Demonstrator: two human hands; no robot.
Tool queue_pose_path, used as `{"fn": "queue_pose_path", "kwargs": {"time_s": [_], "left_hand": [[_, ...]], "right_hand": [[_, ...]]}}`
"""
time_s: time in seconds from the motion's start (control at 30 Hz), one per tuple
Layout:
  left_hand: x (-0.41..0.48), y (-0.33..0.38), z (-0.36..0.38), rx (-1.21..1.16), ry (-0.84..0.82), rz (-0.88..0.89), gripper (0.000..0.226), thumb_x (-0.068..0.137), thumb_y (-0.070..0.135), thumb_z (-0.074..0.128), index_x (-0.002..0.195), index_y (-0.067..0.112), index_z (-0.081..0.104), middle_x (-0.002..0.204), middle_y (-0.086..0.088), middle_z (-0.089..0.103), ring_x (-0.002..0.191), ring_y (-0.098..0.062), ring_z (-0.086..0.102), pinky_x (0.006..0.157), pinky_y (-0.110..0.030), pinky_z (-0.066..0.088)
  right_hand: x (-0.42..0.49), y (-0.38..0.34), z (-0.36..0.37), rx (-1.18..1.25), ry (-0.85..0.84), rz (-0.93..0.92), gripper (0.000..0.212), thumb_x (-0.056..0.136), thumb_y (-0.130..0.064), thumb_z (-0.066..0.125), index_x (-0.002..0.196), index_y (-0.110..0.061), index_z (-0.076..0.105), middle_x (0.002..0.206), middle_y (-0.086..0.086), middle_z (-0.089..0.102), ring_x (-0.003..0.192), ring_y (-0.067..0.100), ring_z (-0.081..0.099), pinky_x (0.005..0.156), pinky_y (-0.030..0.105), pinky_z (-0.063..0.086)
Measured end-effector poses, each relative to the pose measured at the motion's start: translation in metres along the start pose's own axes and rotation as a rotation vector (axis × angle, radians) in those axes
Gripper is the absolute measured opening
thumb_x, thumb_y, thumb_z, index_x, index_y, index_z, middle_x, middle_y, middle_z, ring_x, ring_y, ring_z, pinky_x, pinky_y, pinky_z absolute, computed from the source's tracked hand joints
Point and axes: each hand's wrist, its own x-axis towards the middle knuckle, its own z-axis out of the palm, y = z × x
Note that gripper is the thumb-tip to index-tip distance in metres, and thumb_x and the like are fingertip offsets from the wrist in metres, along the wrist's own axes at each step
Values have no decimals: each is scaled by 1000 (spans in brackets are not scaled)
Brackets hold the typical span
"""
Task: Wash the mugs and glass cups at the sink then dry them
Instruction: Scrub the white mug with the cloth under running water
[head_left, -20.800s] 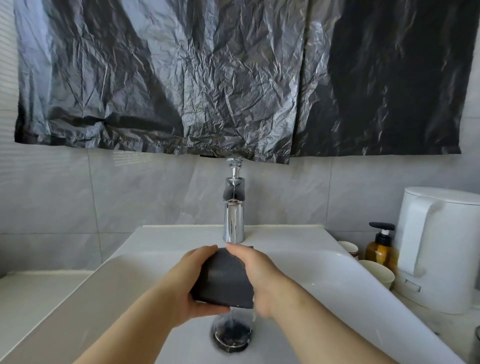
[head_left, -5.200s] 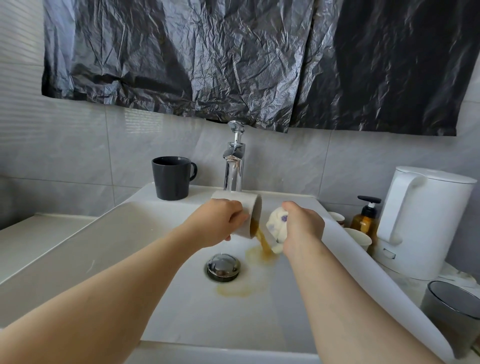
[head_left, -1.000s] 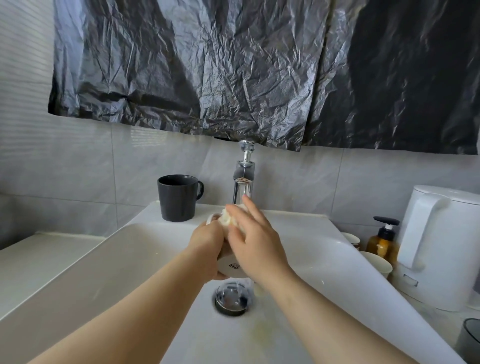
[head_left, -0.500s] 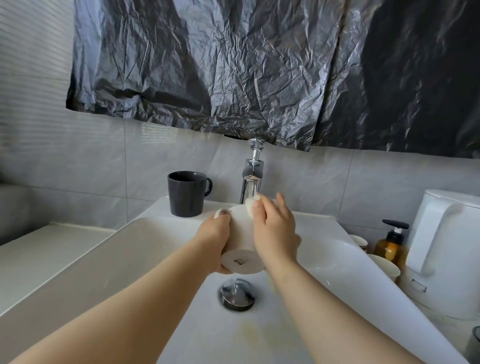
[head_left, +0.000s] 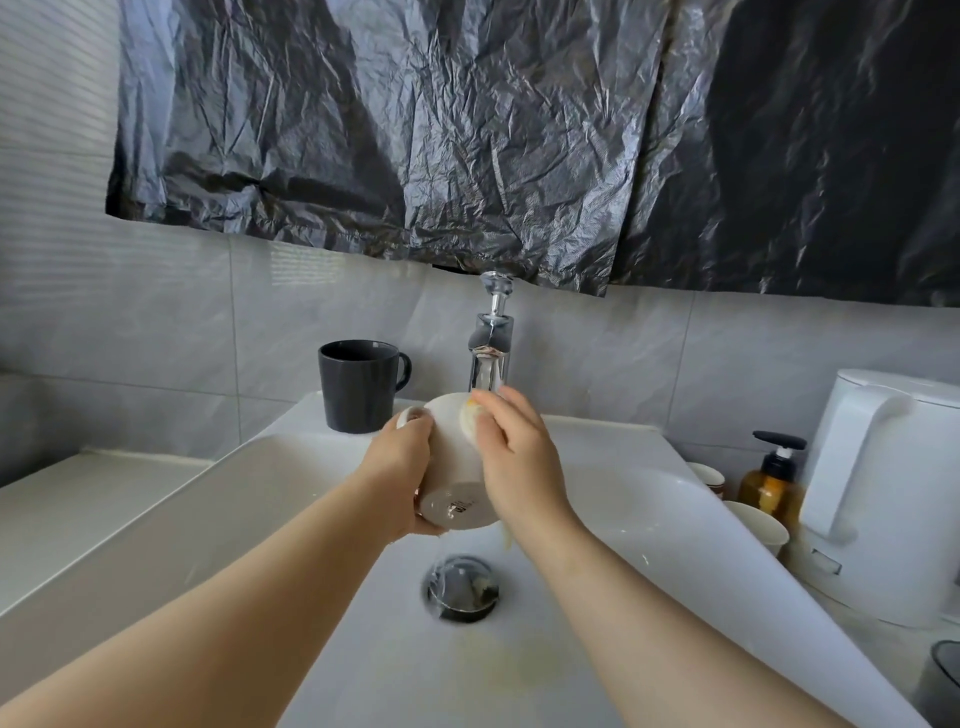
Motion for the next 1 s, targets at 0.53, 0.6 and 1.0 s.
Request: {"fn": "queue_pose_path", "kwargs": {"time_s": [0.53, 0.6, 1.0], "left_hand": [[-2, -28, 8, 59, -4, -96, 18, 99, 37, 42, 107, 43, 56, 93, 4, 61, 80, -20, 60, 79, -48, 55], [-3, -28, 8, 55, 24, -130, 18, 98, 39, 42, 108, 45, 57, 99, 4, 61, 88, -20, 59, 85, -49, 53], [16, -14, 11, 200, -25, 37, 12, 91, 49, 51, 97, 53, 60, 95, 12, 67, 91, -14, 64, 88, -48, 54]], "right_hand": [[-3, 18, 3, -59, -40, 296, 29, 95, -28, 49, 122, -31, 61, 158, -3, 13, 145, 12, 15, 115, 29, 21], [0, 20, -2, 48, -41, 469, 36, 99, -32, 39, 132, -39, 49, 159, -3, 10, 145, 11, 9, 112, 27, 17], [26, 23, -6, 211, 105, 382, 21, 87, -15, 61, 86, -35, 54, 147, 0, 29, 125, -11, 28, 96, 8, 24]]}}
